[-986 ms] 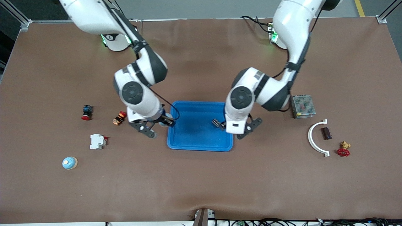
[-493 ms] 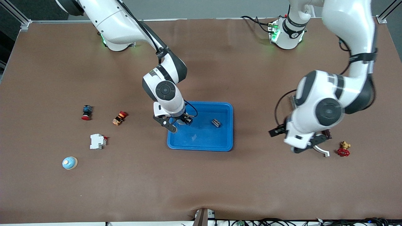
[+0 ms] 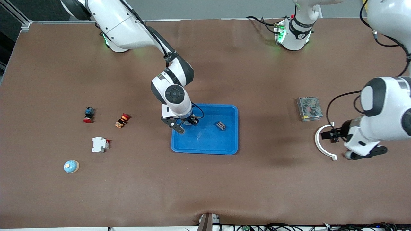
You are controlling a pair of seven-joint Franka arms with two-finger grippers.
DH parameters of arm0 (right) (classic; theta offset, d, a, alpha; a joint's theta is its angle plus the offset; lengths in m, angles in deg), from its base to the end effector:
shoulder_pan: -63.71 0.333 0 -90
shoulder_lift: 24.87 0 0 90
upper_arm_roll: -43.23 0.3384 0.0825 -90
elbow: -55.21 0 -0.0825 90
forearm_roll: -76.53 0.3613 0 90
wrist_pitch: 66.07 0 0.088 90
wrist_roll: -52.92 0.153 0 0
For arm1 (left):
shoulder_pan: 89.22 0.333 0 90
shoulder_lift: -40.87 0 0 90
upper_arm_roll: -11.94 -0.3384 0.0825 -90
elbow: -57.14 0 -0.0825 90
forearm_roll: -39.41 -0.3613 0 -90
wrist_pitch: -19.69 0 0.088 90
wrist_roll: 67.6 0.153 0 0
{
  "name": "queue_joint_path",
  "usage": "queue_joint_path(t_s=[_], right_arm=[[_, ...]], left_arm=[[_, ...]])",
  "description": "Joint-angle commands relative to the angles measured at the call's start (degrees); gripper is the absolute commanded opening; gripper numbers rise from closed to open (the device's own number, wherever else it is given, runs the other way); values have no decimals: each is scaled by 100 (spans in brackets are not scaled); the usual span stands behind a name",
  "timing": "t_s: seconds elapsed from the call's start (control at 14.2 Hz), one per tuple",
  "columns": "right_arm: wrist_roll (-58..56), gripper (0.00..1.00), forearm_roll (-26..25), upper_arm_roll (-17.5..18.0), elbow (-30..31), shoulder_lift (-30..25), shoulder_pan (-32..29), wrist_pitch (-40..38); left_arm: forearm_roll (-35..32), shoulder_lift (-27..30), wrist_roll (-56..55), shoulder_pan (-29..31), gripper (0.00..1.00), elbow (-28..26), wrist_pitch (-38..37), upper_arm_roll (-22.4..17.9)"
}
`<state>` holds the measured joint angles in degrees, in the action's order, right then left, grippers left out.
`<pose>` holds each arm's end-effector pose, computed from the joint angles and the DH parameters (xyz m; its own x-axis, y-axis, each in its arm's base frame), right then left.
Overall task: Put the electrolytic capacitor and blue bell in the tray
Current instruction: 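Return the left gripper to the second capacitor while the right gripper places the bell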
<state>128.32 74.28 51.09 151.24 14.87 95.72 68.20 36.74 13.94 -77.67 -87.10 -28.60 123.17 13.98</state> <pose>0.5252 0.4251 0.1874 0.8105 -0.5823 -0.0629 -0.5833 -0.8123 0.0037 0.6544 0.0100 0.3693 0.9742 0.1667 -0.1523 0.1601 -0.9856 -0.0544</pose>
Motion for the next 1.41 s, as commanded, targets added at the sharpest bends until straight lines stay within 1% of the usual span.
queue_joint_path(t_s=[0.0,0.28,0.42,0.56,0.63,0.7,0.78,0.92,1.13,1.34], right_arm=[[186,0,-65,-57,223,34,112,345],[195,0,-65,-66,250,104,156,408],[195,0,-65,-74,250,113,156,417],[195,0,-74,-75,242,148,156,417],[195,7,-74,-75,242,148,139,417],[195,43,-83,-83,242,148,139,417],[195,99,-83,-144,242,148,139,417],[186,100,-92,-189,242,131,165,390],[151,100,-101,-180,198,52,139,233],[90,100,-92,-171,-30,-98,130,-425]], left_arm=[[-182,100,514,270,100,-390,583,69],[-454,12,541,402,100,-927,1603,60],[-489,-146,550,525,100,-1067,1964,60],[-489,-260,550,709,100,-1322,2403,69],[-489,-313,567,736,100,-1454,2640,69],[-489,-348,568,789,100,-1559,2799,69],[-489,-436,576,850,100,-1586,2888,69],[-489,-585,576,886,100,-1595,3020,69],[-481,-700,568,973,100,-1753,3266,60],[-481,-761,568,1026,100,-2034,3740,60]])
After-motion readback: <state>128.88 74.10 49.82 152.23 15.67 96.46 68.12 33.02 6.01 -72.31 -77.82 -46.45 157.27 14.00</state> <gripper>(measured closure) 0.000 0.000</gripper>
